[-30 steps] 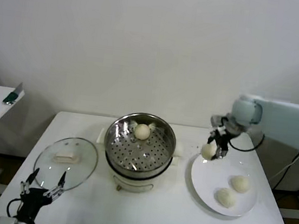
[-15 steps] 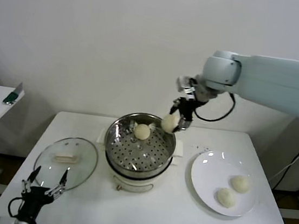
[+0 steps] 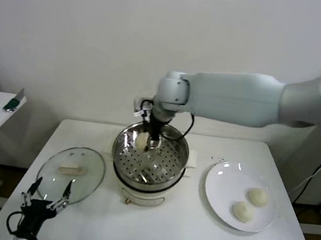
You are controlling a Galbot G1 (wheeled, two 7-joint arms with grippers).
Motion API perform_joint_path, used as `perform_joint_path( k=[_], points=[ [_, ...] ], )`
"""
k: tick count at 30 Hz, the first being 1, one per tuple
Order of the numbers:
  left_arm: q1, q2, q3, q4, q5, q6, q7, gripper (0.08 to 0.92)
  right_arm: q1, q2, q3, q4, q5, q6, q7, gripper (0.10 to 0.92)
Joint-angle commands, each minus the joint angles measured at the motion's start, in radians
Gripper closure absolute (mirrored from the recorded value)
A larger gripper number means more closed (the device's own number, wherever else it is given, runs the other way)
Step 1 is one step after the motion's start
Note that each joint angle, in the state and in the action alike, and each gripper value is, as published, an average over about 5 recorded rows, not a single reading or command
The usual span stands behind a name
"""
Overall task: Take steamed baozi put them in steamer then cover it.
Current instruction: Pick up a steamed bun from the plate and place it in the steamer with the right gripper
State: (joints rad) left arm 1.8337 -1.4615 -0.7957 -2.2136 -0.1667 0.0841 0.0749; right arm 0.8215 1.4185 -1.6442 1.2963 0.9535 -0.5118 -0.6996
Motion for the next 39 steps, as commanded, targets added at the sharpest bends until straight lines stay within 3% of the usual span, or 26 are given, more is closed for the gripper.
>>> perform_joint_path(
  k=[1, 22, 29, 34, 39],
  points=[
    [0.003, -0.002, -0.001, -0.008, -0.001, 0.000, 0.000, 0.177, -0.133, 0.134, 0.004, -0.123, 0.013, -0.066, 0.084, 0.334],
    [0.008, -0.001, -0.001, -0.013, 0.001, 0.002, 0.000, 0.177, -0.206, 0.098, 0.052, -0.124, -0.019, -0.099, 0.132, 0.334],
    [0.012, -0.003, -0.001, -0.013, 0.004, 0.003, 0.000, 0.177, -0.142, 0.047, 0.063, -0.091, -0.011, -0.074, 0.088, 0.225],
    [0.017, -0.002, -0.003, -0.014, 0.006, 0.003, 0.000, 0.177, 0.017, -0.077, -0.003, -0.028, -0.019, 0.010, -0.042, 0.203],
    [0.013, -0.001, -0.007, -0.014, 0.006, 0.011, 0.001, 0.177, 0.180, -0.312, -0.101, 0.095, -0.042, 0.101, -0.187, 0.202]
  ],
)
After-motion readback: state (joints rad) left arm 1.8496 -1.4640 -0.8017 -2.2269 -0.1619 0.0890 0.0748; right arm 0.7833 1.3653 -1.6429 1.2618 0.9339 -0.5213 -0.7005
